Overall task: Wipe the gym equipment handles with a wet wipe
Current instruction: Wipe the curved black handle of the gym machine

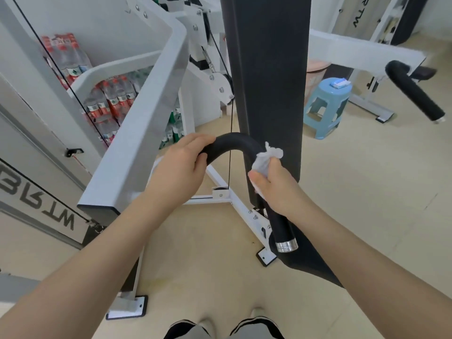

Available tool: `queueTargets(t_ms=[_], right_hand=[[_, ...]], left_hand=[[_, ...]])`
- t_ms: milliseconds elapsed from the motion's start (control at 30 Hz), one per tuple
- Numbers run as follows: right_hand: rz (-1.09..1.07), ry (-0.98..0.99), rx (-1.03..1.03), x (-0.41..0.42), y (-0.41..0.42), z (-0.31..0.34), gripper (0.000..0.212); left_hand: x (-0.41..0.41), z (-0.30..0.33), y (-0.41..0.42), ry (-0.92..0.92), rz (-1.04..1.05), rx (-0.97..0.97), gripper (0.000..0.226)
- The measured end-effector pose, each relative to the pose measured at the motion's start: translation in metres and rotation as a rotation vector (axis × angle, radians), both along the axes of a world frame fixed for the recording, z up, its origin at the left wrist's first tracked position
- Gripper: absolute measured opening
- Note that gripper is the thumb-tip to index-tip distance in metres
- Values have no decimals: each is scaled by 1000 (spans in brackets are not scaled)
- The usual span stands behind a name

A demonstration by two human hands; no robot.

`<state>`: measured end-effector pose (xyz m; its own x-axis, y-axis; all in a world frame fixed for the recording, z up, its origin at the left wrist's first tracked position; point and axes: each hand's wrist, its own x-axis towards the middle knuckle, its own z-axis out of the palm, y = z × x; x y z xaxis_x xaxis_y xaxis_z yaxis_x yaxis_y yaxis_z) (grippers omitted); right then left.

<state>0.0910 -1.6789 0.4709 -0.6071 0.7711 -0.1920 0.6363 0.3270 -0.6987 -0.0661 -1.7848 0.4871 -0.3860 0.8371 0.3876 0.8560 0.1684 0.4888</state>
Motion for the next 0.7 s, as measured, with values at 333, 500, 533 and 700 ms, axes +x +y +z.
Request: queueTargets(t_ms=[333, 500, 533, 700], right_hand=[[650, -132, 1279, -89, -12, -4, 38], [930, -95, 1259, -101, -52, -3, 23], [879, -186, 1264, -98, -42, 2, 22], [328, -413, 824, -57, 25, 29, 37]], left_hand=[[-23, 4, -57, -189, 3, 121, 35], [-25, 2, -61, -154, -17, 134, 36], [-24, 2, -60, -157, -21, 130, 36], [-11, -1, -51, -190, -74, 56, 37]])
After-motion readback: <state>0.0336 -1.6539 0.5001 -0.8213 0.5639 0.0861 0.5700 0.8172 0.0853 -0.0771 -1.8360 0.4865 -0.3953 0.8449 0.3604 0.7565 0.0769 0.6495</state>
